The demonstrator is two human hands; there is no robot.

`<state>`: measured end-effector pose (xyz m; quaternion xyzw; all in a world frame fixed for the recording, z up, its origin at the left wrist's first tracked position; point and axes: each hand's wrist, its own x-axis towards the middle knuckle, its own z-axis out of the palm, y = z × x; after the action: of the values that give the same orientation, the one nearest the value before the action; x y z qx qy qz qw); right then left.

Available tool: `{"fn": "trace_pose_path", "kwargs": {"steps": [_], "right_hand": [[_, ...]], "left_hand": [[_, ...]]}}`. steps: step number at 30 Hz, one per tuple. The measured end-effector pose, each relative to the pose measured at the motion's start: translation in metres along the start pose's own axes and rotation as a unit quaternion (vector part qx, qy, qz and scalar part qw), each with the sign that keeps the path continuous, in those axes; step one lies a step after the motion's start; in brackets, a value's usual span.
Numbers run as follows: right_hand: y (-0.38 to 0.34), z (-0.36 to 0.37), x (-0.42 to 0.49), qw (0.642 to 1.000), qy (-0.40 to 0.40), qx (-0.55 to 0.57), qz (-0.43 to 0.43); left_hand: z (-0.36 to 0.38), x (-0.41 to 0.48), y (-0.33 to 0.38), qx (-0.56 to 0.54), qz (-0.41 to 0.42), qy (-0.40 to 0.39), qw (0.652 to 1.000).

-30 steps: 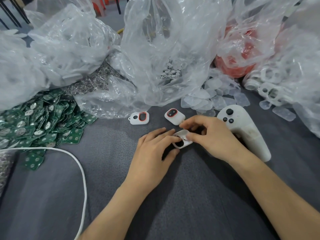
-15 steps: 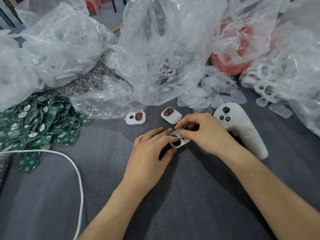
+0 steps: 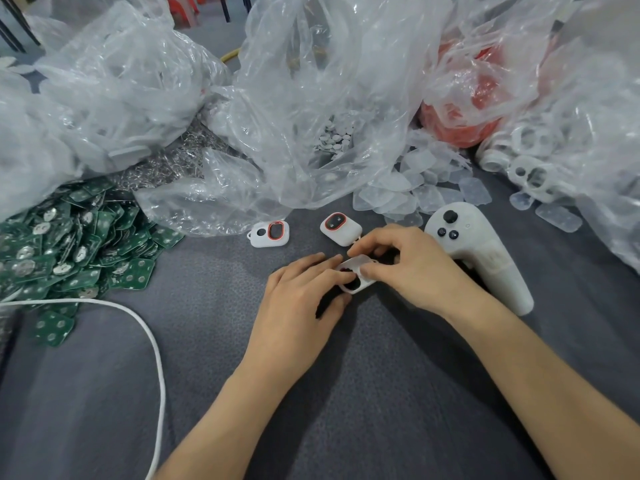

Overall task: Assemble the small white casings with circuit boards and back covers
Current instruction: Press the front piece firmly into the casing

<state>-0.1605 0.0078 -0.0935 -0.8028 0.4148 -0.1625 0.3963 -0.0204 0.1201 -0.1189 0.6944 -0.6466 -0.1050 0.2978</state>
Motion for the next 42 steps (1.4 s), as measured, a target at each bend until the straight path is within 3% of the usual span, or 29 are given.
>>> {"fn": "trace_pose_path", "kwargs": {"steps": [11, 23, 30, 42], "right_hand": [[-0.006, 0.004, -0.002, 1.000, 0.009, 0.000, 0.018], [-0.004, -0.004, -0.006, 1.000, -0.017, 0.000, -0.012], [-0.005, -0.005, -0.004, 0.998, -0.010, -0.054, -0.029], [-0.007, -0.004, 0.004, 0.998, -0.009, -0.061, -0.001]], "left_hand": [[0.003, -0.002, 0.004, -0.001, 0.028, 0.053, 0.998], [0.001, -0.003, 0.005, -0.006, 0.029, 0.044, 0.999], [0.002, -0.002, 0.004, -0.001, 0.042, 0.054, 0.998], [0.004, -0.002, 0.006, 0.014, 0.046, 0.065, 0.997]]}}
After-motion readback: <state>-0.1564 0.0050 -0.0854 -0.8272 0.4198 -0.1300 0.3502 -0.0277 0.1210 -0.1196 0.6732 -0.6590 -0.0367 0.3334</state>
